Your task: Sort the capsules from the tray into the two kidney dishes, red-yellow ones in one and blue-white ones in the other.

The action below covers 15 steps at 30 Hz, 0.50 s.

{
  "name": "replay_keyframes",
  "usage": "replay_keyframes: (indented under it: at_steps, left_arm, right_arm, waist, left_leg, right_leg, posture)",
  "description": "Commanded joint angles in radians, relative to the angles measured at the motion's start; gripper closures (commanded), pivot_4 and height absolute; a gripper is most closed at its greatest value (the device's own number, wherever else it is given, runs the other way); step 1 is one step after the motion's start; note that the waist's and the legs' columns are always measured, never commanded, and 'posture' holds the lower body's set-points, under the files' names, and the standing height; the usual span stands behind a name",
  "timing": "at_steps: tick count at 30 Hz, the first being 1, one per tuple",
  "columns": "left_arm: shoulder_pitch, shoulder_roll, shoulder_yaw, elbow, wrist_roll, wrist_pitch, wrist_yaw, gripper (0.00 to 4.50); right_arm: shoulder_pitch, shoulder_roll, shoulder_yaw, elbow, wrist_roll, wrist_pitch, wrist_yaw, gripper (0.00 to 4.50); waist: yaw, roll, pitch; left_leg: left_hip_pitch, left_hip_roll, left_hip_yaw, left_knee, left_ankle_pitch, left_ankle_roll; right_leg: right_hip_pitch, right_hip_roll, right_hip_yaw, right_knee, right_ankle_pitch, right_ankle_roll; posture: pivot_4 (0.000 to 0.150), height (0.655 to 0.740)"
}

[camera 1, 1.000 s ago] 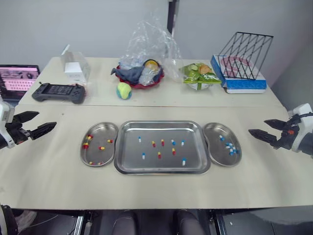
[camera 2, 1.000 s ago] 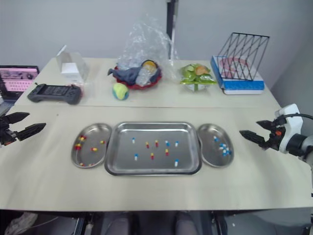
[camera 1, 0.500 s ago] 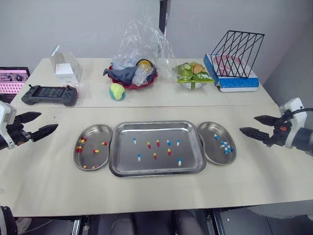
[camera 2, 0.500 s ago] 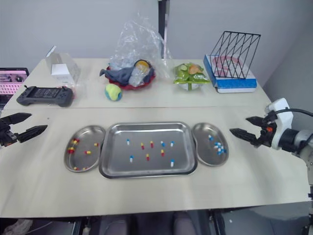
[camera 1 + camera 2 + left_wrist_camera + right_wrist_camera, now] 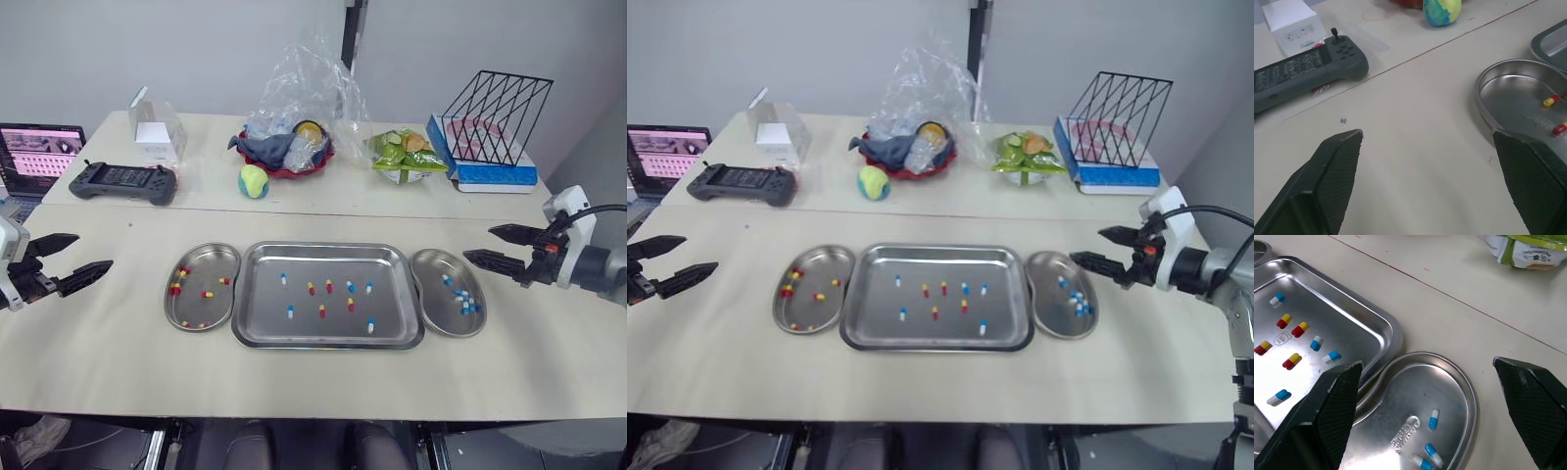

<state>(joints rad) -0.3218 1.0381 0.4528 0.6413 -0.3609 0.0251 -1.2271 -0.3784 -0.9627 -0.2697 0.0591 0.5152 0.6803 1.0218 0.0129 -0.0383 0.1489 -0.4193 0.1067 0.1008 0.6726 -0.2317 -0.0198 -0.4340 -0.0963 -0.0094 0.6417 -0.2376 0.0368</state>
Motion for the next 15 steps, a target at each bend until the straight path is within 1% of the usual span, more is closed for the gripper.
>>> replay_keyframes:
  at_steps: [1,11,13,15]
  left_arm:
    - [-0.013,0.019,0.031,-0.032,-0.021,-0.014,0.018,0.04]
    - [0.001,0.012,0.022,-0.093,-0.036,0.005,0.023,0.04]
    - [0.030,-0.006,0.016,-0.169,-0.056,0.018,0.009,0.04]
    - [0.069,-0.011,0.018,-0.261,-0.104,0.073,-0.031,0.04]
  right_arm:
    - [-0.009,-0.019,-0.024,0.000,-0.003,-0.017,0.002,0.00]
    - [-0.009,-0.025,-0.021,-0.024,0.006,-0.002,0.012,0.00]
    - [-0.016,-0.011,0.008,-0.115,0.046,0.047,0.017,0.00]
    - [-0.021,0.011,0.044,-0.212,0.080,0.085,0.013,0.00]
  waist:
    - [0.003,0.000,0.000]
    - [0.000,0.000,0.000]
    - [0.000,0.000,0.000]
    - [-0.001,0.000,0.000]
  left_leg:
    - [0.000,0.000,0.000,0.000,0.000,0.000]
    - [-0.001,0.000,0.000,0.001,0.000,0.000]
    - [-0.001,0.000,0.000,0.001,0.000,0.000]
    - [-0.001,0.000,0.000,0.001,0.000,0.000]
  right_leg:
    - [0.000,0.000,0.000,0.000,0.000,0.000]
    - [-0.001,0.001,0.000,0.001,0.000,0.000]
    - [-0.001,0.001,0.000,0.001,0.000,0.000]
    - [-0.002,0.001,0.001,0.001,0.000,0.000]
  posture:
    - [0.150,0.7334]
    - [0.150,0.7334]
    - [0.150,0.7334]
    - [0.150,0.7334]
